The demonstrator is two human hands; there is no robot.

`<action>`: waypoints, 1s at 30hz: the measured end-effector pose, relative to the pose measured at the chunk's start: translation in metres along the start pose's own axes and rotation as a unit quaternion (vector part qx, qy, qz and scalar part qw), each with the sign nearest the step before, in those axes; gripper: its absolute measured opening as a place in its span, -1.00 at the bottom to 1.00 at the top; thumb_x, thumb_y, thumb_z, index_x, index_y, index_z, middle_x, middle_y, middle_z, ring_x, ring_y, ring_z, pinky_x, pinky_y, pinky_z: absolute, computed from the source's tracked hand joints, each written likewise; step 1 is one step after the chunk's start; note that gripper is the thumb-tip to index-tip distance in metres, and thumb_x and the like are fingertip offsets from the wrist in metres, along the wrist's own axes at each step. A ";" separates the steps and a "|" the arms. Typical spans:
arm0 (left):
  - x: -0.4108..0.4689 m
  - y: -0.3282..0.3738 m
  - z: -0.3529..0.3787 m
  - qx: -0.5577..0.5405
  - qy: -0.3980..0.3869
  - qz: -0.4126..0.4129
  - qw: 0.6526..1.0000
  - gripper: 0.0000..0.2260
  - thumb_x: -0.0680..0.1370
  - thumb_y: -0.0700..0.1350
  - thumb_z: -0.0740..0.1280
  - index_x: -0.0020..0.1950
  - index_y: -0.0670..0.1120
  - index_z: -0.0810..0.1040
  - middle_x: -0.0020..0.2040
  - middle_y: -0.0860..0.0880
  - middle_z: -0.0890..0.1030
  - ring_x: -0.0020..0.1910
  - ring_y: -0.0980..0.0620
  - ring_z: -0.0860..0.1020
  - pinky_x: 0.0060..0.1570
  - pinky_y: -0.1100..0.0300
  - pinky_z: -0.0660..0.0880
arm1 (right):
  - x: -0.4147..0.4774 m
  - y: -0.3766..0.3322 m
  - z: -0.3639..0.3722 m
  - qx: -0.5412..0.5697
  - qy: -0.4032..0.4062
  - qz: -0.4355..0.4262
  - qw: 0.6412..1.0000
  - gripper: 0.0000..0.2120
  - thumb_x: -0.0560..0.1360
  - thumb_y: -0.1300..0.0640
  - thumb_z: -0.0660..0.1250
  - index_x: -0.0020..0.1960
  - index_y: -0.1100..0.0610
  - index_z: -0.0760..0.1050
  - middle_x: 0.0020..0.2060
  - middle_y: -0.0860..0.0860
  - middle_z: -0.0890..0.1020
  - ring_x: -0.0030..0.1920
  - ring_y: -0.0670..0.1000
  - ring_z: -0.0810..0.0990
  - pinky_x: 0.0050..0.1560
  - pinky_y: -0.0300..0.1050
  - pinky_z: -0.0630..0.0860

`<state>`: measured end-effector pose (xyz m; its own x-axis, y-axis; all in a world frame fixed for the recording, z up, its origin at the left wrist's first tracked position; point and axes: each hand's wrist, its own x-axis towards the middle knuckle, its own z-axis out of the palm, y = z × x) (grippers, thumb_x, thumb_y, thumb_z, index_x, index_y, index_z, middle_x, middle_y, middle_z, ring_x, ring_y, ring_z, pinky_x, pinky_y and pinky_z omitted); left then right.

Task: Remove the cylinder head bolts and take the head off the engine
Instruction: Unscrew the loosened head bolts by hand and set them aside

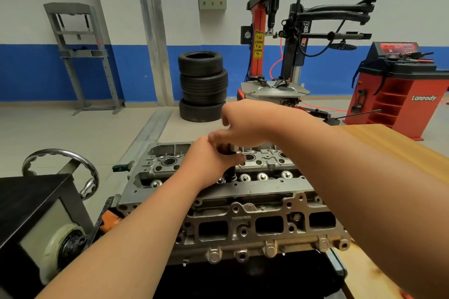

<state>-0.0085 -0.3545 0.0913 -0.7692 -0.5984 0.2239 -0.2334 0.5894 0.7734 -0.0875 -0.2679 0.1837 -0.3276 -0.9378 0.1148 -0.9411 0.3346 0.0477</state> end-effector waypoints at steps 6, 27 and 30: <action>-0.001 -0.002 -0.002 0.017 0.008 0.010 1.000 -0.79 0.43 0.11 0.47 -0.21 0.01 0.53 -0.30 0.06 0.59 -0.29 0.12 0.52 -0.33 0.19 0.35 | 0.001 -0.002 0.003 -0.052 0.001 -0.064 0.997 -0.81 0.58 0.11 0.21 0.05 0.12 0.58 -0.19 -0.02 0.54 -0.21 0.02 0.50 -0.34 -0.20 0.35; -0.001 -0.009 -0.006 -0.055 -0.032 0.015 0.998 -0.94 0.48 0.00 0.46 -0.14 0.07 0.61 -0.27 0.19 0.65 -0.25 0.24 0.59 -0.21 0.28 0.40 | -0.004 0.007 0.001 0.085 0.010 -0.046 0.995 -0.86 0.53 0.11 0.28 0.08 0.06 0.50 -0.08 -0.07 0.55 -0.09 -0.02 0.52 -0.17 -0.23 0.44; 0.001 -0.003 -0.003 -0.038 -0.015 0.008 0.999 -0.87 0.43 0.01 0.50 -0.19 0.04 0.58 -0.37 0.01 0.55 -0.37 0.12 0.47 -0.30 0.18 0.39 | 0.004 0.001 0.009 -0.051 0.042 0.030 0.997 -0.63 0.55 -0.20 0.21 -0.19 0.10 0.41 -0.28 0.01 0.50 -0.28 0.03 0.49 -0.35 -0.11 0.37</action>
<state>-0.0071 -0.3589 0.0909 -0.7906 -0.5718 0.2189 -0.1765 0.5552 0.8127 -0.0907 -0.2717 0.1748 -0.3699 -0.9065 0.2038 -0.9056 0.4007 0.1389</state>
